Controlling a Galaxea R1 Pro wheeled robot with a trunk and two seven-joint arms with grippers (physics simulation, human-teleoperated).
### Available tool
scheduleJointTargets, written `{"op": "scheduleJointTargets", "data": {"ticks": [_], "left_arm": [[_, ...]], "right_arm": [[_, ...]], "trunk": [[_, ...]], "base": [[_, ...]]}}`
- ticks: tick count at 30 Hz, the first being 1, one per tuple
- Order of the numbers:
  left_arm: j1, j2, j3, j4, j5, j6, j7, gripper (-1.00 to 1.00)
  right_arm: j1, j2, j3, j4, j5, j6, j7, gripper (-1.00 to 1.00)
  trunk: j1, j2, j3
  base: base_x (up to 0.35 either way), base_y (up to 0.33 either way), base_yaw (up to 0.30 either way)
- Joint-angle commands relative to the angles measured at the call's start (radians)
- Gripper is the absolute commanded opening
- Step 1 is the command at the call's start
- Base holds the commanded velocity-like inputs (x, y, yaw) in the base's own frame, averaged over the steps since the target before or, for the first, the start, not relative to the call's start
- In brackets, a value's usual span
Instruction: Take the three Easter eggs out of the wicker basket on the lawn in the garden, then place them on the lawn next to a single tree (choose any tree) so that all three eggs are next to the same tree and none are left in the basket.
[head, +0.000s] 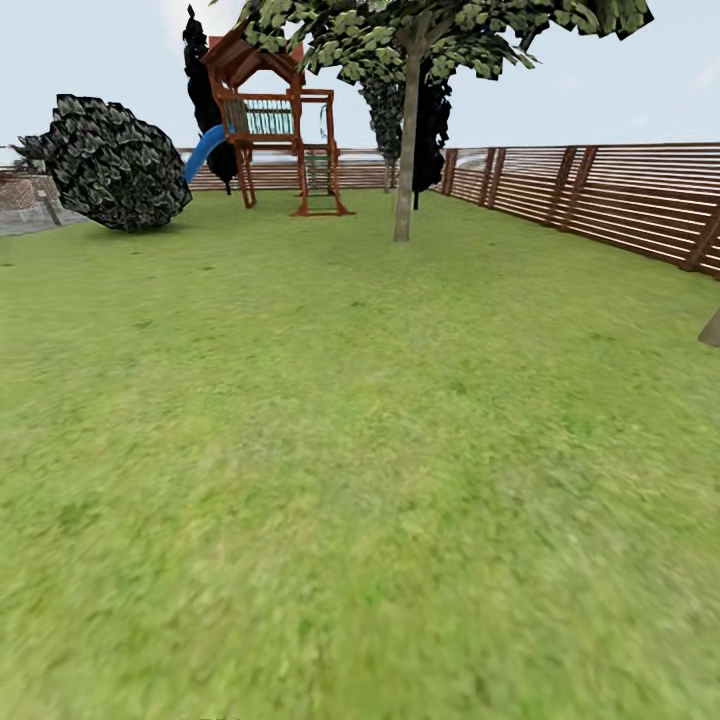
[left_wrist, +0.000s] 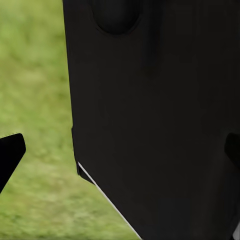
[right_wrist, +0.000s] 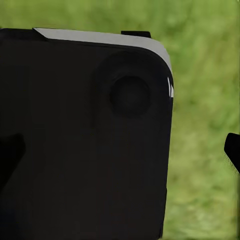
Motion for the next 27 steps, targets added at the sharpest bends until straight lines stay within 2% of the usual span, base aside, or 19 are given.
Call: {"op": "scheduleJointTargets", "data": {"ticks": [1, 27], "left_arm": [[0.0, 0.0, 0.001, -0.001, 0.001, -0.002, -0.001, 1.0], [0.0, 0.0, 0.001, -0.001, 0.001, -0.002, -0.001, 1.0]], "right_arm": [[0.0, 0.0, 0.001, 0.001, 0.001, -0.003, 0.0, 1.0], [0.0, 0.0, 0.001, 0.001, 0.001, -0.003, 0.0, 1.0]], "trunk": [[0.0, 0.0, 0.001], [0.0, 0.0, 0.032]], "base": [[0.0, 0.0, 0.227], [0.0, 0.0, 0.227]]}}
